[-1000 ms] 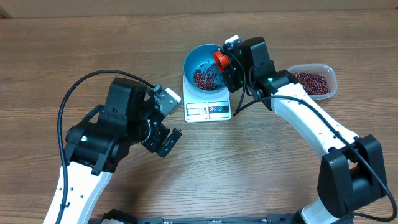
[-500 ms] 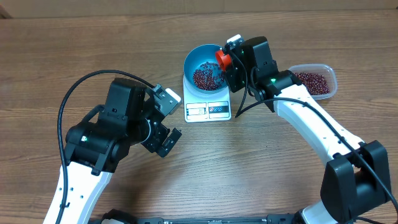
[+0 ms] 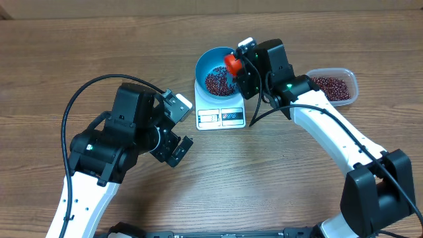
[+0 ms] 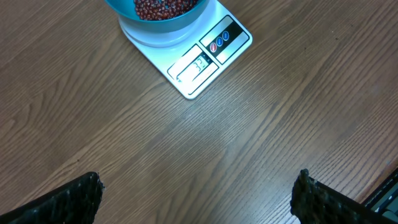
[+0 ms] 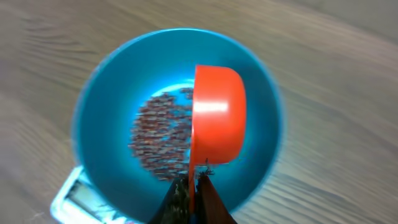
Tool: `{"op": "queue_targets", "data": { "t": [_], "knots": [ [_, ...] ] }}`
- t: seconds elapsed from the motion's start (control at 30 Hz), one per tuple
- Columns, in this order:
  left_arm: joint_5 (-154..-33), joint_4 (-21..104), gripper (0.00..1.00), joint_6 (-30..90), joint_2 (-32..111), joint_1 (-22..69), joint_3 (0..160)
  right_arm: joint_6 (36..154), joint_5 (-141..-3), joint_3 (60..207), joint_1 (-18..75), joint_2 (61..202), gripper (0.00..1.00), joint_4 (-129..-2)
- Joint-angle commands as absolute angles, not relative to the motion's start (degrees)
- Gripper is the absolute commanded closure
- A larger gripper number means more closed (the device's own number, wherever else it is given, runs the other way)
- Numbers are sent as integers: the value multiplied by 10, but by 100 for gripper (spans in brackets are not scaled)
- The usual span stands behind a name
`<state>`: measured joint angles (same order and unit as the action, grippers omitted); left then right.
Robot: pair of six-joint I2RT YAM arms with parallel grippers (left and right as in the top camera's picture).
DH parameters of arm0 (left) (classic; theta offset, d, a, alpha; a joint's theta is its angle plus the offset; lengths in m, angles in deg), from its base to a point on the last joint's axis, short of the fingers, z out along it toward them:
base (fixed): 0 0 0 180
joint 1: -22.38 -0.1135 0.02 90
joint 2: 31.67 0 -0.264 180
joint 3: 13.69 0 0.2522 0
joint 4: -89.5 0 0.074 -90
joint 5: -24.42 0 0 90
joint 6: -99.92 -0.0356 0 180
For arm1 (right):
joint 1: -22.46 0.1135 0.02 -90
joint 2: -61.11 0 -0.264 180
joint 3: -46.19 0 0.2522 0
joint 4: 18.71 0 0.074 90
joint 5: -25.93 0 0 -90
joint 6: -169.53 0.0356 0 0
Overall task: Scoop item into bowl and weigh 150g on scale
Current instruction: 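Tilt the scoop with the right gripper to pour beans into the bowl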
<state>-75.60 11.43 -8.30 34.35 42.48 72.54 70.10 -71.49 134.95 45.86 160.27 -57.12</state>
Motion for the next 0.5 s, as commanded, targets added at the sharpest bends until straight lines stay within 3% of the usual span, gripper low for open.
{"op": "queue_targets", "data": {
  "t": [0.0,0.47],
  "knots": [
    [-752,115,0,-94,343,423,737,735,-789,1358,464,1590,96,-571],
    [-752,115,0,-94,343,423,737,818,-838,1355,469,1596,96,-588]
  ]
}}
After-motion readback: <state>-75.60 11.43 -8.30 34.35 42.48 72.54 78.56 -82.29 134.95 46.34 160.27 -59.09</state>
